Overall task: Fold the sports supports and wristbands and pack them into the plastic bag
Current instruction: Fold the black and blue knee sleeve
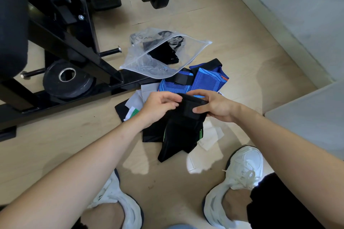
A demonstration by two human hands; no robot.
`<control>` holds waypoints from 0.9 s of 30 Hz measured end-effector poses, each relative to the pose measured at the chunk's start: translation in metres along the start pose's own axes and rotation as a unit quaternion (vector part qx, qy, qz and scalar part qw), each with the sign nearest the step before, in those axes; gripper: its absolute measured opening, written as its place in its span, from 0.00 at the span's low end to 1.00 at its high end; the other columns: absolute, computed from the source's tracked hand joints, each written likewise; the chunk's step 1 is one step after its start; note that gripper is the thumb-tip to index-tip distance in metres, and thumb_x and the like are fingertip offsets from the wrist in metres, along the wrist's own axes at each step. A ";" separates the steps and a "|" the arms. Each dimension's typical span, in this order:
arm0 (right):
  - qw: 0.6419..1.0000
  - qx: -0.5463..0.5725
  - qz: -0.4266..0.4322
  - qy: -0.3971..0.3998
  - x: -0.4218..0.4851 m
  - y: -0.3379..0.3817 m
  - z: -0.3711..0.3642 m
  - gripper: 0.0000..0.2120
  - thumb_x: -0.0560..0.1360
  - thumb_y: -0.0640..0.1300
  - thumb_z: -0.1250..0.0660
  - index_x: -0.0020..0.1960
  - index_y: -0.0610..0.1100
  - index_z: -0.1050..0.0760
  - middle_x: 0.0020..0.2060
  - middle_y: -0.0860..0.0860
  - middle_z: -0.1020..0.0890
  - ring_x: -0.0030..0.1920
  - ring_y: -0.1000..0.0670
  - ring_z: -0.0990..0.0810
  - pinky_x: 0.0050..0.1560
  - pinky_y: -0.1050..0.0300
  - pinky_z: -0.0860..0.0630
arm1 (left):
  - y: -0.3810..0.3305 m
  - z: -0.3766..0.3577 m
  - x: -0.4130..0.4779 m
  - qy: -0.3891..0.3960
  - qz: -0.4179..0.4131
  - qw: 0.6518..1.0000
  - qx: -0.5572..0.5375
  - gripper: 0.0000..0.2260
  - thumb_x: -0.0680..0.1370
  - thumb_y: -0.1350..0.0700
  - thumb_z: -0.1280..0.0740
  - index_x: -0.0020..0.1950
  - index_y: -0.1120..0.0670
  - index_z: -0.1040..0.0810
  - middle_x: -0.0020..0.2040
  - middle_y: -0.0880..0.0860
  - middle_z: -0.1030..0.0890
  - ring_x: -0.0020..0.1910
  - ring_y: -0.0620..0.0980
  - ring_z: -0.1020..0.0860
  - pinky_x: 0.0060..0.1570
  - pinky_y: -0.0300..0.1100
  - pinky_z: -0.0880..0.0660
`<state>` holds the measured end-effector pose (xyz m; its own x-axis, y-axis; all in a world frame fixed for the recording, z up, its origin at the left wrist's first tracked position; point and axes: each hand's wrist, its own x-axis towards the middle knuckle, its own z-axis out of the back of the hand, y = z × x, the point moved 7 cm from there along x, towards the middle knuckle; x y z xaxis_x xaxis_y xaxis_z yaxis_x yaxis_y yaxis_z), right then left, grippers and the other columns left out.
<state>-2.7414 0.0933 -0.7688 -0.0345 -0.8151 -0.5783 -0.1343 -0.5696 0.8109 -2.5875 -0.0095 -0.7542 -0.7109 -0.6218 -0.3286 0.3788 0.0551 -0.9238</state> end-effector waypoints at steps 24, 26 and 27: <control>0.975 -0.168 0.125 -0.071 -0.035 0.095 0.017 0.11 0.74 0.35 0.27 0.55 0.36 0.21 0.44 0.46 0.15 0.43 0.52 0.16 0.44 0.59 0.19 | 0.022 0.019 0.005 0.115 0.078 0.990 0.022 0.19 0.69 0.55 0.19 0.59 0.53 0.17 0.55 0.50 0.14 0.56 0.50 0.16 0.62 0.52 0.22; 0.973 -0.165 0.125 -0.105 -0.040 0.098 0.036 0.13 0.74 0.36 0.27 0.57 0.39 0.20 0.48 0.45 0.14 0.46 0.50 0.15 0.46 0.56 0.18 | 0.044 0.022 0.001 0.132 0.107 0.984 0.051 0.15 0.72 0.57 0.21 0.57 0.56 0.16 0.54 0.51 0.13 0.55 0.51 0.16 0.63 0.52 0.22; 0.971 -0.168 0.120 -0.121 -0.041 0.097 0.045 0.13 0.74 0.36 0.26 0.58 0.40 0.20 0.51 0.43 0.15 0.48 0.47 0.15 0.48 0.53 0.17 | 0.051 0.023 -0.002 0.136 0.116 0.982 0.052 0.13 0.73 0.57 0.22 0.57 0.56 0.17 0.53 0.52 0.13 0.55 0.51 0.16 0.62 0.51 0.22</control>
<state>-2.7980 0.0762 -0.6707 -0.2622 -0.9034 -0.3393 0.2367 -0.4011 0.8849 -2.5537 -0.0235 -0.7959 -0.7251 -0.3684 -0.5819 0.5981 0.0819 -0.7972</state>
